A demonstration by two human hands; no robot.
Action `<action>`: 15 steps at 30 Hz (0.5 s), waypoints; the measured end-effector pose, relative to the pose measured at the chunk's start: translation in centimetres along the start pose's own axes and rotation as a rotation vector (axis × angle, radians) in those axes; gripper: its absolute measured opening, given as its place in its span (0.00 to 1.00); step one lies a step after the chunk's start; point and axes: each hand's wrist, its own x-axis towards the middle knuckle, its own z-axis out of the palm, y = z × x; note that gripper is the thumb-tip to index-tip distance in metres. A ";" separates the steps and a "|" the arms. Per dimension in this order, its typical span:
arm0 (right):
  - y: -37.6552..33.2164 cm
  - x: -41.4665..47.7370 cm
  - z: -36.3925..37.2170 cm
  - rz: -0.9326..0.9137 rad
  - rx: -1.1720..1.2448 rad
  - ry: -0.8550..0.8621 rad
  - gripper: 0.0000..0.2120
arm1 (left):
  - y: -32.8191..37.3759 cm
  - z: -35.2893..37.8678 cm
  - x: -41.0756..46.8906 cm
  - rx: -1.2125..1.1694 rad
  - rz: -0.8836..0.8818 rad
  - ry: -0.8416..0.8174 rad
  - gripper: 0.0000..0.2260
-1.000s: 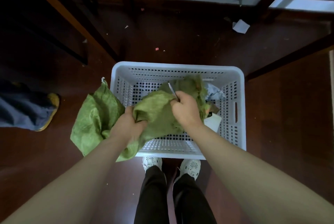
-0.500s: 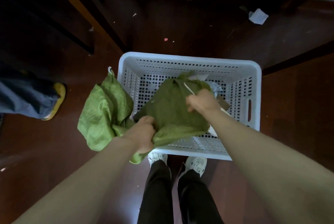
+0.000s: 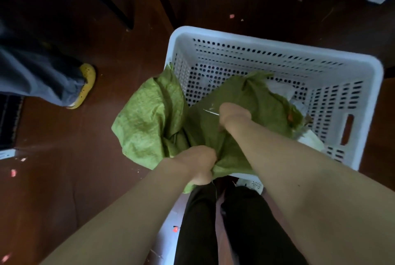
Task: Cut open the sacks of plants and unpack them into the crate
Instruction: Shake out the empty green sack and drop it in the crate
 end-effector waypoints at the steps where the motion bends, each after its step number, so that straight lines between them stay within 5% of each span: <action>1: 0.2 -0.2 0.2 0.002 0.024 0.007 0.07 | -0.3 0.1 -0.1 -0.025 -0.013 0.019 0.01; 4: 1.4 -0.7 -0.5 0.036 0.261 0.043 0.07 | -0.8 0.1 -0.6 -0.129 -0.071 0.132 0.09; 10: 2.8 -5.9 -5.0 -0.002 1.206 0.030 0.03 | 0.7 -1.8 -1.9 -0.416 -0.214 0.507 0.33; 15: 5.3 -9.2 -5.1 0.082 1.117 0.121 0.08 | 2.6 -2.5 -1.8 -0.502 -0.305 0.602 0.39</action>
